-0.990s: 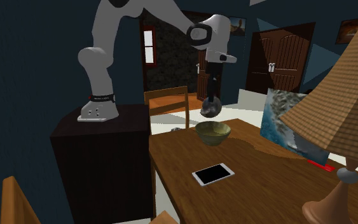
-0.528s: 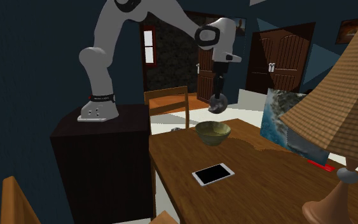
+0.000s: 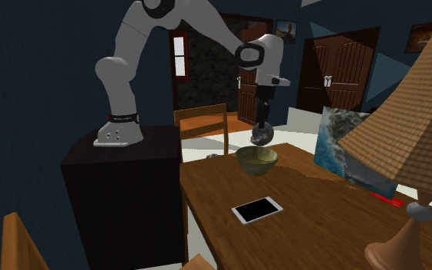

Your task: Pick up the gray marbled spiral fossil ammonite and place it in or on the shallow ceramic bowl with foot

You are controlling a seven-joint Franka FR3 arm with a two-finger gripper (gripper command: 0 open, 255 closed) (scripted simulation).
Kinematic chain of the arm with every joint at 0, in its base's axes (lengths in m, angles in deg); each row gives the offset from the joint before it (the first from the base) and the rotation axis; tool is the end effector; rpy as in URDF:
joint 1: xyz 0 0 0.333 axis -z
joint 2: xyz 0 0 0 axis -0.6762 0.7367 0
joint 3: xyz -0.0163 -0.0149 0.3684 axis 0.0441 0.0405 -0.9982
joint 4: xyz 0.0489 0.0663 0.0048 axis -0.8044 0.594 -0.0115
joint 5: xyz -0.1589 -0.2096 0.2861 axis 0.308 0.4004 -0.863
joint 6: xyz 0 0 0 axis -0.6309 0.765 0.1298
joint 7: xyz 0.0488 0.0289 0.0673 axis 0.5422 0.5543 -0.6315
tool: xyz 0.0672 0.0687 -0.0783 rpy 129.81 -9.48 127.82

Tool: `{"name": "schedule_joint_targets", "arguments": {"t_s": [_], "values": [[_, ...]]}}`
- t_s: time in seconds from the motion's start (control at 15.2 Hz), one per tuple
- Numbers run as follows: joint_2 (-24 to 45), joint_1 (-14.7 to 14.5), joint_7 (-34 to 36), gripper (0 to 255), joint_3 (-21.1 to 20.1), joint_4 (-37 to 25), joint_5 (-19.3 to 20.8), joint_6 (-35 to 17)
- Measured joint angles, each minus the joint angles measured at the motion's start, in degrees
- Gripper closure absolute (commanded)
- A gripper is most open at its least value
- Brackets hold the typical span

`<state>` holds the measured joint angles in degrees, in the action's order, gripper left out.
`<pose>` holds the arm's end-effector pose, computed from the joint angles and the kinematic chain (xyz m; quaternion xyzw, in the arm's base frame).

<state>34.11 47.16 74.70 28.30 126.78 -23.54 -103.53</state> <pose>0.6388 -0.2245 0.3051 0.9937 -0.1017 -0.0446 0.0127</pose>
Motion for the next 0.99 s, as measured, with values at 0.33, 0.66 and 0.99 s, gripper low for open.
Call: {"name": "schedule_joint_targets", "arguments": {"t_s": [0.33, 0.66, 0.99], "values": [[2.40, 0.31, -0.25, 255, -0.51, 0.35, -0.73, -2.68], [4.37, 0.66, -0.59, 255, -0.93, 0.64, -1.33, -4.91], [4.59, 0.71, -0.63, 255, -0.97, 0.55, -1.39, -5.06]]}}
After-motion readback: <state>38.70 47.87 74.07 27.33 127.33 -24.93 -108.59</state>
